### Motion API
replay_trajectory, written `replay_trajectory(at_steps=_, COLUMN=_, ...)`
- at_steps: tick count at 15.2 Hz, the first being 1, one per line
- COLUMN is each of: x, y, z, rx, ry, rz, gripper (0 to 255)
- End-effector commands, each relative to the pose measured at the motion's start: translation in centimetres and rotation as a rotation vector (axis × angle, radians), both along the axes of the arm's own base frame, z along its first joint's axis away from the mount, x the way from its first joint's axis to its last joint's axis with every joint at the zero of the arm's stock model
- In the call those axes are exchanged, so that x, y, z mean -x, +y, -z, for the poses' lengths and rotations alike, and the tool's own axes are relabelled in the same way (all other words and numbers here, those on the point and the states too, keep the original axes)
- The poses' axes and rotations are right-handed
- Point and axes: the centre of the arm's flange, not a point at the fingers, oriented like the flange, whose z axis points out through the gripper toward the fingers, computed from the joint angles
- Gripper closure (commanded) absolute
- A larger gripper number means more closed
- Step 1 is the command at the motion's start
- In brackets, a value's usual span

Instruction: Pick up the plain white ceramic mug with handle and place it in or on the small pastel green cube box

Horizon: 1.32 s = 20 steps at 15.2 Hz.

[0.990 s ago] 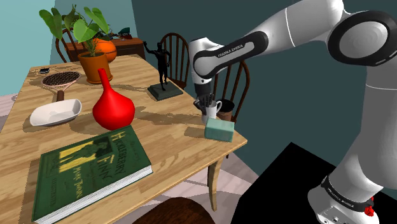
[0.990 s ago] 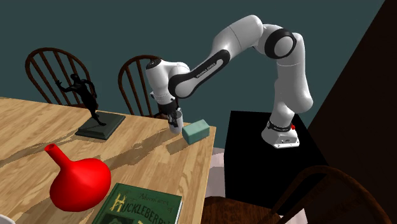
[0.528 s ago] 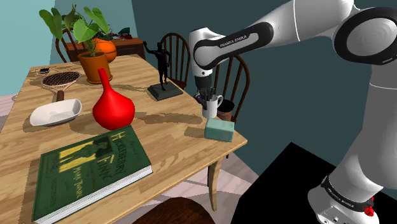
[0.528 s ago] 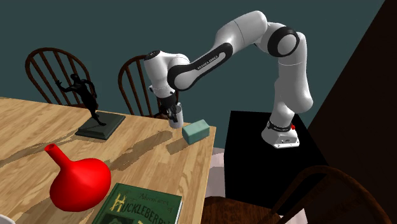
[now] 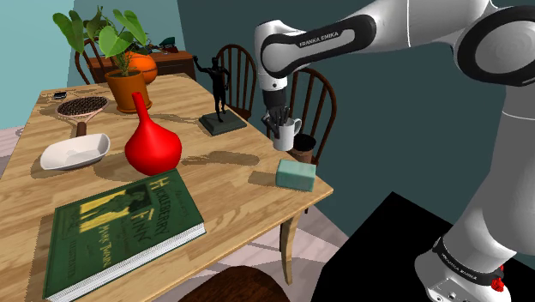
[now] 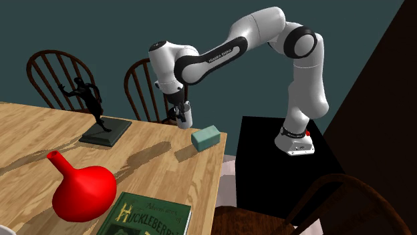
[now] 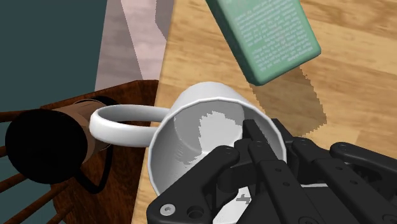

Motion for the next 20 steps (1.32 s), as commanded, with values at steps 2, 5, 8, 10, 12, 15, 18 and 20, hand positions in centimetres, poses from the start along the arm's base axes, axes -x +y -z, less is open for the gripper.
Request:
replay_trajectory(at_steps=2, x=-0.1, y=0.0, z=-1.7, rx=0.000, ry=0.000, rz=0.000, gripper=255)
replay_trajectory(at_steps=5, x=-0.1, y=0.0, z=-3.3, rx=0.000, ry=0.000, rz=0.000, gripper=255)
replay_trajectory(at_steps=8, x=-0.1, y=0.0, z=-4.9, rx=0.000, ry=0.000, rz=0.000, gripper=255)
replay_trajectory(at_steps=10, x=-0.1, y=0.0, z=-5.9, rx=0.000, ry=0.000, rz=0.000, gripper=255)
replay_trajectory(at_steps=12, x=-0.1, y=0.0, z=-7.0, rx=0.000, ry=0.000, rz=0.000, gripper=255)
replay_trajectory(at_steps=15, x=-0.1, y=0.0, z=-8.6, rx=0.000, ry=0.000, rz=0.000, gripper=255)
replay_trajectory(at_steps=18, x=2.4, y=0.8, z=-9.2, rx=0.000, ry=0.000, rz=0.000, gripper=255)
replay_trajectory(at_steps=20, x=4.9, y=1.6, z=-9.7, rx=0.000, ry=0.000, rz=0.000, gripper=255)
